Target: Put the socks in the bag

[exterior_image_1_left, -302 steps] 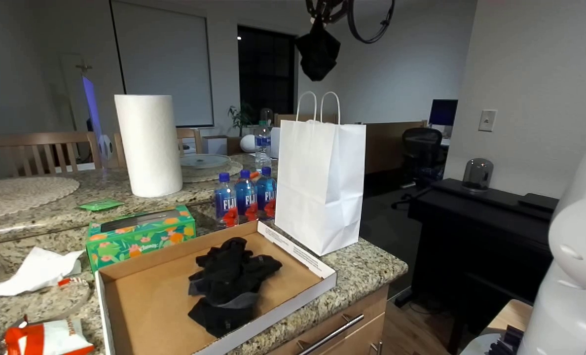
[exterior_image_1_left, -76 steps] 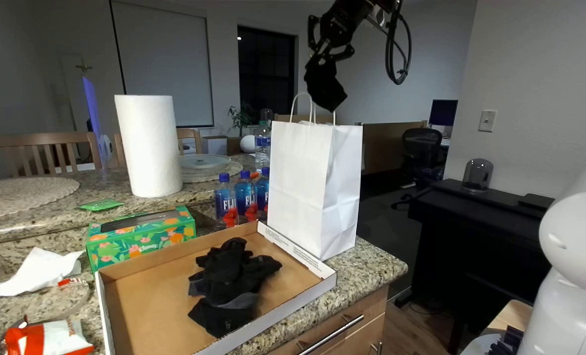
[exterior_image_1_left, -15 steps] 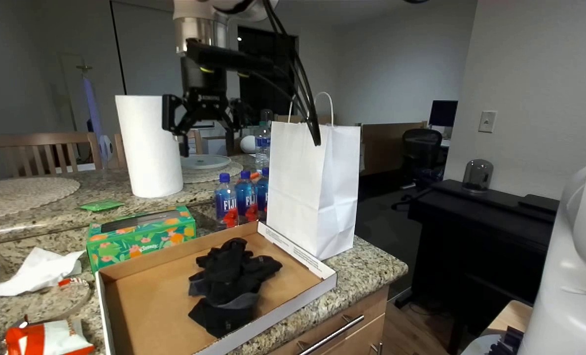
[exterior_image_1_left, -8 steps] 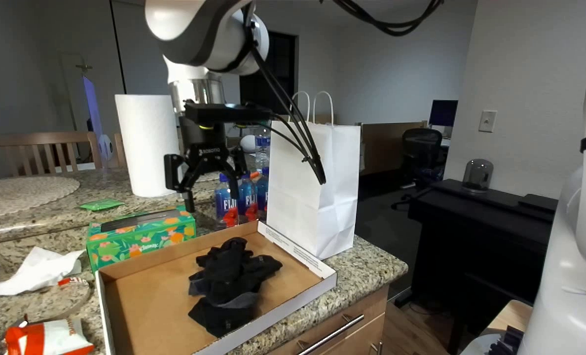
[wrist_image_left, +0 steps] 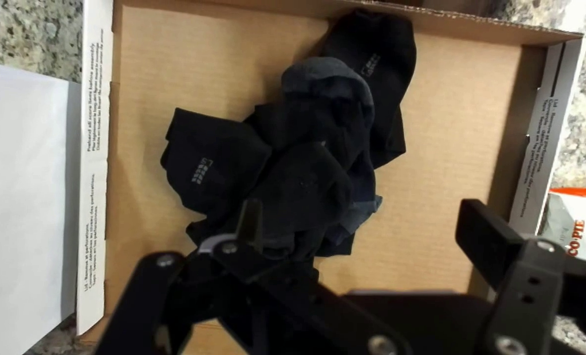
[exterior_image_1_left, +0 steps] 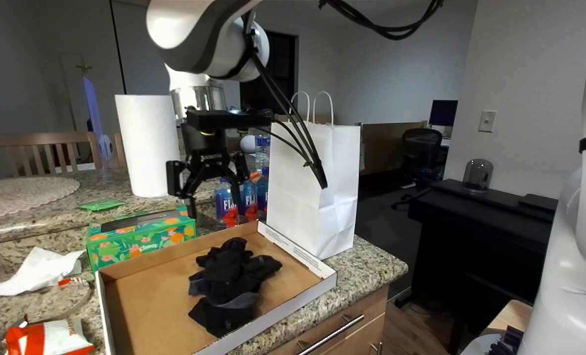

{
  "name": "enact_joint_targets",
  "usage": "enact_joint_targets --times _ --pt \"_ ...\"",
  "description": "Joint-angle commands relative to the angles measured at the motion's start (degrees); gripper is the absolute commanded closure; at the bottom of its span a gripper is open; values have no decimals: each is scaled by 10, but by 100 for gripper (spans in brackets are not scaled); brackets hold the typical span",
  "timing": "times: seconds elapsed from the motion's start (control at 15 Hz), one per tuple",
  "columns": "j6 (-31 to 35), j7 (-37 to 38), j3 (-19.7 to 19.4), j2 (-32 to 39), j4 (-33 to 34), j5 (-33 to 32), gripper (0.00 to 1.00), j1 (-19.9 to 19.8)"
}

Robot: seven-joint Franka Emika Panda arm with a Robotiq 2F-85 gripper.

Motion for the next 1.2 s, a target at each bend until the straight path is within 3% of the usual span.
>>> enact_joint_targets --times 0.0,0.27,0.4,0.6,1.13 --pt "-11 -22 -9 16 5 11 0 -5" --pt "-11 -54 -19 52 6 9 0 -9" --pt "9 -34 -30 73 5 3 0 -9" --pt "3 -75 -41 105 13 16 0 -22" --pt "212 -157 -33 138 -56 77 0 -39"
